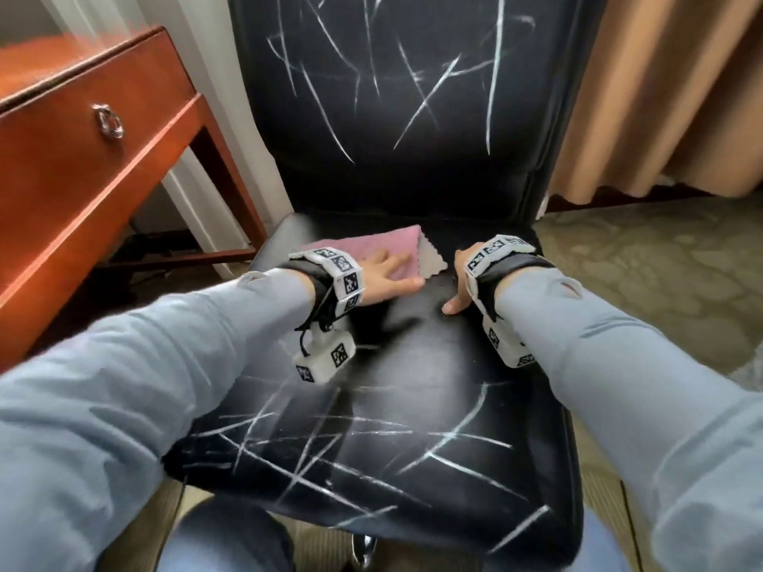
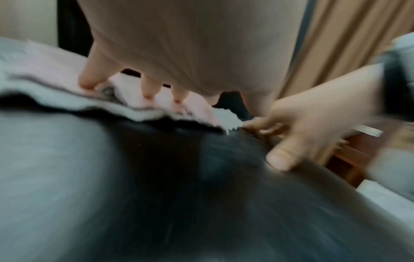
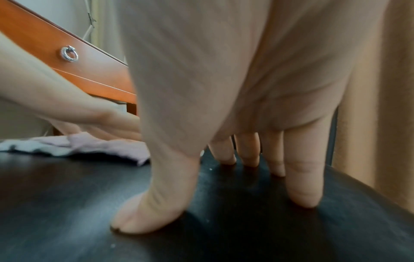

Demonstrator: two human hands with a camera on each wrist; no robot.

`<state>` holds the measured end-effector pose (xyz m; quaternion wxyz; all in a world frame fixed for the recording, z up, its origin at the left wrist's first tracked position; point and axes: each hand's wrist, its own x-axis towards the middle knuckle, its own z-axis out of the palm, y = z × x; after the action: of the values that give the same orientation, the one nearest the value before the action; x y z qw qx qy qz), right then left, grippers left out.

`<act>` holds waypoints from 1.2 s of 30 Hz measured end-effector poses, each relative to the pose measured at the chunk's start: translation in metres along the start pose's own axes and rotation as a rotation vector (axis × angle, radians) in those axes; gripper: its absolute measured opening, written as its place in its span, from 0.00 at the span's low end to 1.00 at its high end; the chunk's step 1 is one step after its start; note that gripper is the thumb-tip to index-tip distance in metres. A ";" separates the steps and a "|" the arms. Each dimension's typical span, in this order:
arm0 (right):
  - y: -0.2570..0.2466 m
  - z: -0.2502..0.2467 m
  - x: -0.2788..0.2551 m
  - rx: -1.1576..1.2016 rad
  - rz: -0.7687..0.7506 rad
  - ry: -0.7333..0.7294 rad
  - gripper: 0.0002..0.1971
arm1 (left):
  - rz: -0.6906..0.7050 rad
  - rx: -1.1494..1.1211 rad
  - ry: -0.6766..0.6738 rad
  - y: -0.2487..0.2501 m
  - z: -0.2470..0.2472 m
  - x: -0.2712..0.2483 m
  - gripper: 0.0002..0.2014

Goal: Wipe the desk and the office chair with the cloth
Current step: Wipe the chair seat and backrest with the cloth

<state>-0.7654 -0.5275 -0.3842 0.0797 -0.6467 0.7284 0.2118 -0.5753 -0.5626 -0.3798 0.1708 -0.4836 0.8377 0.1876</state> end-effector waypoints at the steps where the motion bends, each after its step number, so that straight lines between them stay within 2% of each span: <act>1: 0.000 0.000 -0.001 -0.041 -0.004 -0.008 0.32 | -0.042 -0.005 0.006 0.002 -0.001 0.012 0.40; 3: -0.002 0.002 0.001 -0.071 -0.011 0.031 0.34 | -0.096 0.007 0.013 0.006 -0.003 0.033 0.34; 8: -0.004 0.008 -0.003 -0.115 -0.027 0.062 0.39 | -0.083 0.019 0.039 0.010 -0.003 0.050 0.30; 12: -0.005 0.004 0.005 -0.009 -0.016 0.014 0.49 | 0.063 -0.052 -0.026 -0.005 0.031 0.016 0.38; 15: -0.008 -0.003 0.010 -0.007 0.006 -0.030 0.50 | 0.161 0.066 -0.154 -0.006 0.059 -0.035 0.45; 16: -0.008 -0.006 0.009 -0.007 0.018 -0.046 0.50 | 0.192 0.109 -0.172 -0.005 0.068 -0.046 0.46; 18: -0.008 -0.009 0.008 -0.015 0.035 -0.059 0.50 | 0.229 0.108 -0.170 -0.004 0.067 -0.051 0.41; 20: -0.007 -0.009 0.011 -0.002 0.059 -0.060 0.54 | 0.196 0.034 -0.153 -0.012 0.049 -0.023 0.39; 23: -0.008 -0.005 0.014 -0.027 0.075 -0.045 0.58 | 0.066 -0.083 -0.067 -0.014 0.025 0.013 0.54; 26: -0.008 0.005 0.024 -0.013 0.082 -0.008 0.63 | 0.057 -0.108 -0.032 -0.009 0.034 0.007 0.50; 28: -0.012 0.001 0.020 -0.004 0.076 -0.006 0.61 | 0.126 -0.031 -0.104 -0.008 0.050 -0.033 0.45; 31: -0.013 -0.005 0.008 0.048 0.103 -0.037 0.51 | 0.234 0.113 -0.194 -0.017 0.076 -0.080 0.39; 33: -0.013 -0.004 0.008 0.001 0.145 -0.026 0.54 | 0.236 0.042 -0.206 -0.031 0.067 -0.078 0.34; 35: -0.016 -0.008 0.007 -0.018 0.132 -0.026 0.55 | 0.180 -0.058 -0.117 -0.044 0.049 -0.054 0.35; 36: -0.018 -0.011 0.003 -0.043 0.112 -0.060 0.51 | 0.142 -0.059 -0.040 -0.047 0.044 -0.043 0.37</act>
<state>-0.7467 -0.5366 -0.3789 0.0755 -0.5996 0.7561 0.2511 -0.5095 -0.5313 -0.4052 0.1596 -0.4237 0.8606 0.2333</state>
